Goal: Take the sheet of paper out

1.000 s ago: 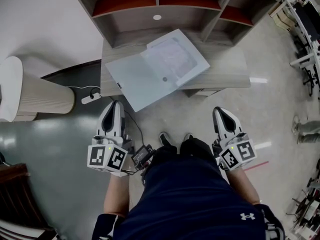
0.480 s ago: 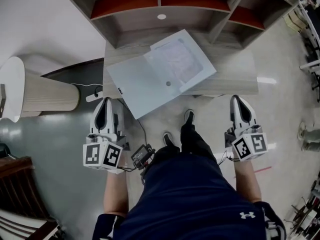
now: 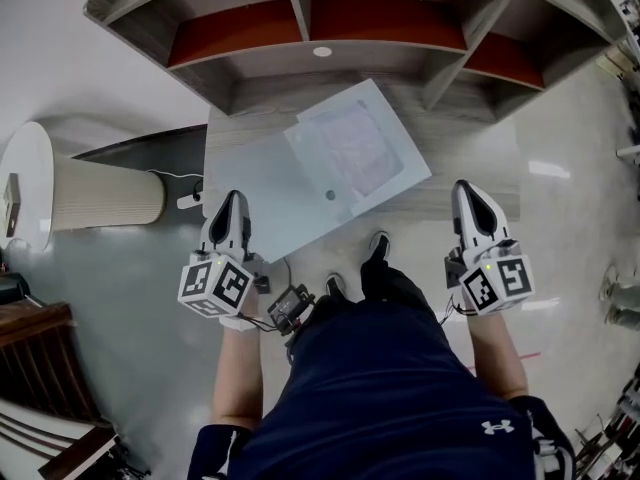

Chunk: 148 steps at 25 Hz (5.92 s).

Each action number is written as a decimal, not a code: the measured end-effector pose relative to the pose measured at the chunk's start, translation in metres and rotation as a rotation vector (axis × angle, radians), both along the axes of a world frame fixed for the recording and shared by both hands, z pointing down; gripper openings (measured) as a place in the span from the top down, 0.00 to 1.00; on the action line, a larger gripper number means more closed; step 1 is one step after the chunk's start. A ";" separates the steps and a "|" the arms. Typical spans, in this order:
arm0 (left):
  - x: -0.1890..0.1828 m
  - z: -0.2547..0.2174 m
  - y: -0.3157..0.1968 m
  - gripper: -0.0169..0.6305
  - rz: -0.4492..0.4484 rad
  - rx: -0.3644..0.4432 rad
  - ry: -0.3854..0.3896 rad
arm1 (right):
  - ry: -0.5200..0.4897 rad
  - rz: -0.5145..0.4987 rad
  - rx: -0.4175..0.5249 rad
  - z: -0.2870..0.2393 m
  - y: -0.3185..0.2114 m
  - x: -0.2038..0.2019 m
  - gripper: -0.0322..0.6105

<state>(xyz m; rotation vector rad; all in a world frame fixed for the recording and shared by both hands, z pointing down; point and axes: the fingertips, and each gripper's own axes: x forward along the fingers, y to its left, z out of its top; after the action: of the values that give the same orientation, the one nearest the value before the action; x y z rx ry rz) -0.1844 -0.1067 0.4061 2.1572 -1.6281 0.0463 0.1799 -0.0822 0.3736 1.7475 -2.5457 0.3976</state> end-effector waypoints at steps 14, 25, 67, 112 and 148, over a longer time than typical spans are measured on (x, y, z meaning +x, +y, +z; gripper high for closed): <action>0.087 0.148 -0.071 0.85 0.100 -0.468 0.517 | -0.025 -0.151 -0.093 0.042 -0.063 -0.010 0.93; 0.122 0.256 -0.099 0.76 0.128 -0.710 0.645 | -0.002 -0.107 -0.156 0.054 -0.071 -0.026 0.93; 0.193 0.313 -0.114 0.79 0.184 -0.832 0.556 | -0.032 -0.010 -0.242 0.078 -0.051 -0.001 0.93; 0.081 0.269 -0.084 0.95 0.082 -0.766 0.531 | -0.045 -0.077 -0.206 0.065 -0.053 -0.054 0.93; 0.032 0.130 -0.044 0.95 0.109 -0.529 0.621 | -0.035 -0.085 -0.175 0.046 -0.058 -0.075 0.93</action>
<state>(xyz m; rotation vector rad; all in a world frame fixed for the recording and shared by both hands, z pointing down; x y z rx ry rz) -0.1520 -0.1509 0.5363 1.6253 -1.0014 -0.1339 0.1051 -0.1397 0.4197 1.5803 -2.5108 0.6310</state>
